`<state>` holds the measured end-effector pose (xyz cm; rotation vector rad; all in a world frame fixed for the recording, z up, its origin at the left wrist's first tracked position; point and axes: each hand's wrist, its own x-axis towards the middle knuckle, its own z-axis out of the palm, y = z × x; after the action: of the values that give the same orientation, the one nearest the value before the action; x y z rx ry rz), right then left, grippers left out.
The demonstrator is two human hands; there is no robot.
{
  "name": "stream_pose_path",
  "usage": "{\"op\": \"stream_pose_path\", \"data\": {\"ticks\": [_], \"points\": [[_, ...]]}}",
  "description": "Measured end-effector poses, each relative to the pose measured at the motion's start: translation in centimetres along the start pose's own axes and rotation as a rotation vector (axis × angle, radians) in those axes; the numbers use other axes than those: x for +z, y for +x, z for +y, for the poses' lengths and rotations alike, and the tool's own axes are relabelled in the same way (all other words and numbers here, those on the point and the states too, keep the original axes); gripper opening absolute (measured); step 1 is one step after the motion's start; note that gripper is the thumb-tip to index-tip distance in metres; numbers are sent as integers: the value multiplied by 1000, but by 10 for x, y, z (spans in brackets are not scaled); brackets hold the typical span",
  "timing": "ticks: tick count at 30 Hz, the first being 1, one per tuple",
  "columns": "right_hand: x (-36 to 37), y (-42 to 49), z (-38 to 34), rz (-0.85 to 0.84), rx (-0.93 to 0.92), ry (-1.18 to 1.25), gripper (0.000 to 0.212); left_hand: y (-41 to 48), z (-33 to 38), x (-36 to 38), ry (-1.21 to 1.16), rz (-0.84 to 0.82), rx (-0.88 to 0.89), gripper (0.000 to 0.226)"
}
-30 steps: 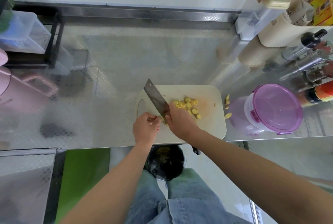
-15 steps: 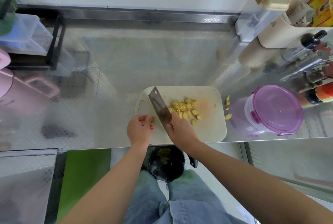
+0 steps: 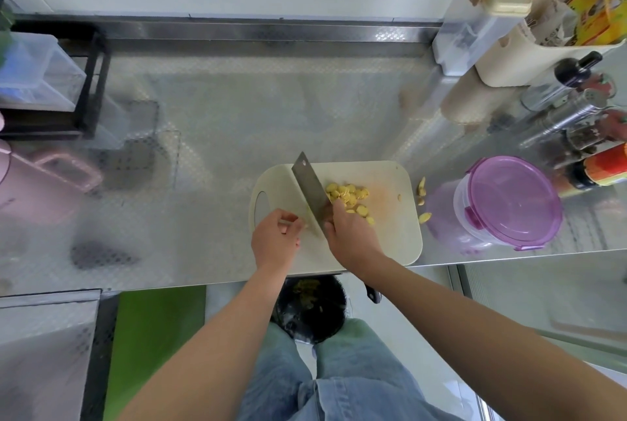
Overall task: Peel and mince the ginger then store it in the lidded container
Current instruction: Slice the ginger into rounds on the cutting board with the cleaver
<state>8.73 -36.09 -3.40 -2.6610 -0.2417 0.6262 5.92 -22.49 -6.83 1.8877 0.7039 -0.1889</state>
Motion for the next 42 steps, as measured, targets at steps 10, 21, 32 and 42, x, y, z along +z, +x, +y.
{"op": "stream_pose_path", "data": {"ticks": [10, 21, 32, 42], "points": [[0, -6, -13, -73, -37, -20, 16, -3, -4, -1, 90, 10, 21, 13], [-4, -3, -12, -88, -40, -48, 15, -2, 1, -2, 333, 74, 292, 6], [-15, -3, -12, -58, -68, -82, 17, -1, -3, -3, 336, 60, 321, 7], [-21, -8, -16, -86, -91, -182, 8, 0, -1, 1, 341, 92, 316, 6]]}}
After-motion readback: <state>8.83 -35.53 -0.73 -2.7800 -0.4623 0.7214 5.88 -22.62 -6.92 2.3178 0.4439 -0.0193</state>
